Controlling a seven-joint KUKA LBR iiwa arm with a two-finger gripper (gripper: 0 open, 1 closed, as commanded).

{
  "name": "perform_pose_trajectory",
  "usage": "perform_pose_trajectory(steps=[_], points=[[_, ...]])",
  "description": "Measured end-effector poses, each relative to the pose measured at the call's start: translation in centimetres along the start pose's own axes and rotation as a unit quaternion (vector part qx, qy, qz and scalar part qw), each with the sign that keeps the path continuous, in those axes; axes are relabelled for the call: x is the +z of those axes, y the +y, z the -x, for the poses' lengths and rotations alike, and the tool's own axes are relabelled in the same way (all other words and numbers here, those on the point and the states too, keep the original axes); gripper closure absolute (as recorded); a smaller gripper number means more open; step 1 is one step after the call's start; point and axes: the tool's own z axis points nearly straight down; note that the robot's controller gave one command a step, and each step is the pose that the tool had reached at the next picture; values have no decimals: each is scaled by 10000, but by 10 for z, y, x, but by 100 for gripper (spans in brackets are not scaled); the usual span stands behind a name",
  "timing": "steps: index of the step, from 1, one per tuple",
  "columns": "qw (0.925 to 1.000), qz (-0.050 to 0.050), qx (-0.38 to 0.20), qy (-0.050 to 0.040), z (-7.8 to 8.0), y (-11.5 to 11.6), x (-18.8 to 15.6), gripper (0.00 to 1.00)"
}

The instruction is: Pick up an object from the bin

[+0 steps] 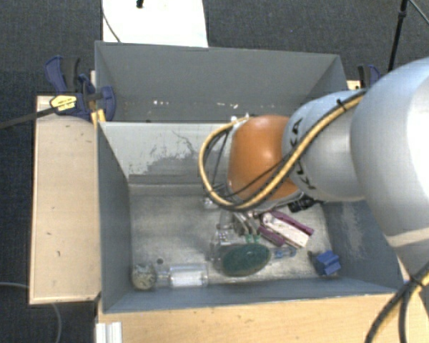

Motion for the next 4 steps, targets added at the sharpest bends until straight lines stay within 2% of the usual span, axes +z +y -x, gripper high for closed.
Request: perform_pose_trajectory(steps=[1, 2, 3, 4], points=[[9983, -19, 586, 10, -24, -55, -54, 0], [9986, 8, 531, -64, -31, -102, -33, 0], [9902, 88, 1391, 16, 6, -191, -32, 0], [10000, -17, 69, -25, -4, -154, -5, 0]])
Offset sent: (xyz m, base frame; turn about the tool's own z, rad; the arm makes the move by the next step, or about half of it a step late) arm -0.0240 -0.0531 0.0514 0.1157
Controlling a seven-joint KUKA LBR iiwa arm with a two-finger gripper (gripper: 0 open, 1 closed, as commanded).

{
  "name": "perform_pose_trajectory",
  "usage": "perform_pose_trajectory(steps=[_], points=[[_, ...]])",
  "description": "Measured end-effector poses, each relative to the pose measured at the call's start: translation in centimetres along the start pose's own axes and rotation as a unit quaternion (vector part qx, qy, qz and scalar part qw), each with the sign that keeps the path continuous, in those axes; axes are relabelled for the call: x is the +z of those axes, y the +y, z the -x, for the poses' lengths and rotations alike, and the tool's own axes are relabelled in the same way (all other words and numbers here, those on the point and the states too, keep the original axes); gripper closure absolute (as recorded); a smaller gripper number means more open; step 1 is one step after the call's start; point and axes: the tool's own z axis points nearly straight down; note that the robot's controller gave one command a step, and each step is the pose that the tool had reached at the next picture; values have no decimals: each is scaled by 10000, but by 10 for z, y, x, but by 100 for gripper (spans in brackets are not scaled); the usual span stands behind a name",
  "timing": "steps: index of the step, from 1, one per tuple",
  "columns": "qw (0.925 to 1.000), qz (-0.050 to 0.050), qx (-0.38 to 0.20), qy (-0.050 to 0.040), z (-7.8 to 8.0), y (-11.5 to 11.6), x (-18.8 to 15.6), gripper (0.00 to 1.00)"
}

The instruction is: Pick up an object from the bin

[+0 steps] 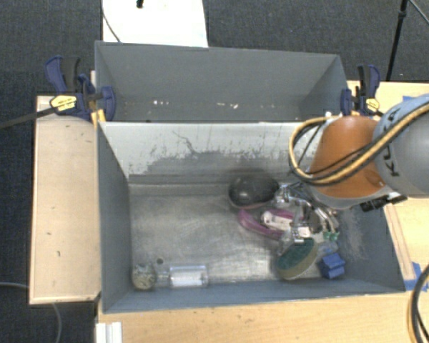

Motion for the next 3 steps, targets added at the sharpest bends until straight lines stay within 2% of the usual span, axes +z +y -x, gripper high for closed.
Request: perform_pose_trajectory(steps=[1, 2, 3], points=[[10000, 2, 28, -31, 2, 0, -2, 100], [9916, 98, -1288, 21, 25, -23, -14, 100], [9781, 1, -2083, 1, 13, -24, -145, 100]])
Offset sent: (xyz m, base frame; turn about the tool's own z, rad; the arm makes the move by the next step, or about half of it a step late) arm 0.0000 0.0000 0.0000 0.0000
